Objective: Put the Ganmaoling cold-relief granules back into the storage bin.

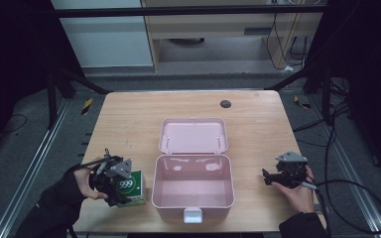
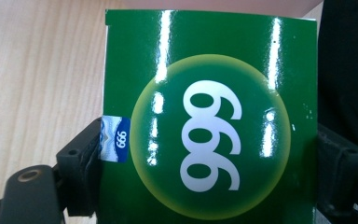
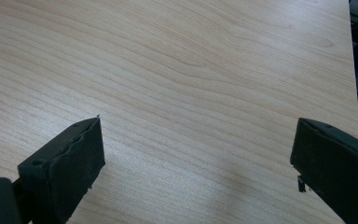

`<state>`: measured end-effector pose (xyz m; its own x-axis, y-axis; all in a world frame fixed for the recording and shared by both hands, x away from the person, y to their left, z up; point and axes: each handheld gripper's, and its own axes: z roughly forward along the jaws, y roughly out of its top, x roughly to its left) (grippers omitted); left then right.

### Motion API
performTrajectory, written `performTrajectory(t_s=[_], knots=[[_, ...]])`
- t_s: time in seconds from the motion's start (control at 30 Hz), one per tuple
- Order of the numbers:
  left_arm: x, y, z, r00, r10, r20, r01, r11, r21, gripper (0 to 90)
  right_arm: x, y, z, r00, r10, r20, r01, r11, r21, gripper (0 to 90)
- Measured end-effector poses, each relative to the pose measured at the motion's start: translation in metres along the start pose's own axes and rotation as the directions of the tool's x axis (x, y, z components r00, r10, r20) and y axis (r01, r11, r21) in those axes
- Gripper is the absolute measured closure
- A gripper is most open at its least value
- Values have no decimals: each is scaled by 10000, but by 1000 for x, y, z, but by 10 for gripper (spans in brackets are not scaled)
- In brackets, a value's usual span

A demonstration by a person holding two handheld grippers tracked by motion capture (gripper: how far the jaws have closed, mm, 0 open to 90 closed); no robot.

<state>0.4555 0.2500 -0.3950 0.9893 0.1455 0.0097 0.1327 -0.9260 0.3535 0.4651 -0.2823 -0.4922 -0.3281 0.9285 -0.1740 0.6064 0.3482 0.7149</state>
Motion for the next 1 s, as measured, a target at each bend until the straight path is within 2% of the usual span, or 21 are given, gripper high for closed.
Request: performTrajectory(t_s=[0.3, 0.33, 0.53, 0.7, 1.0], knots=[[-2, 5, -28, 9997, -103, -235, 99, 9998, -189, 145, 0, 0, 0, 10000, 1, -16, -1, 10000, -19, 31], [-2, 7, -35, 9995, -64, -324, 57, 9998, -207, 145, 0, 0, 0, 10000, 12, -9, -12, 10000, 1, 31], [-5, 17, -55, 9987, 151, -487, -170, 9991, -377, 145, 0, 0, 0, 10000, 2, -31, -2, 10000, -12, 31], [-5, 23, -64, 9983, 255, -519, -275, 9989, -388, 146, 0, 0, 0, 10000, -14, -43, 13, 10000, -25, 31], [-6, 38, -82, 9976, 424, -545, -461, 9965, -697, 146, -1, 0, 0, 10000, -7, -40, 7, 10000, -19, 31]])
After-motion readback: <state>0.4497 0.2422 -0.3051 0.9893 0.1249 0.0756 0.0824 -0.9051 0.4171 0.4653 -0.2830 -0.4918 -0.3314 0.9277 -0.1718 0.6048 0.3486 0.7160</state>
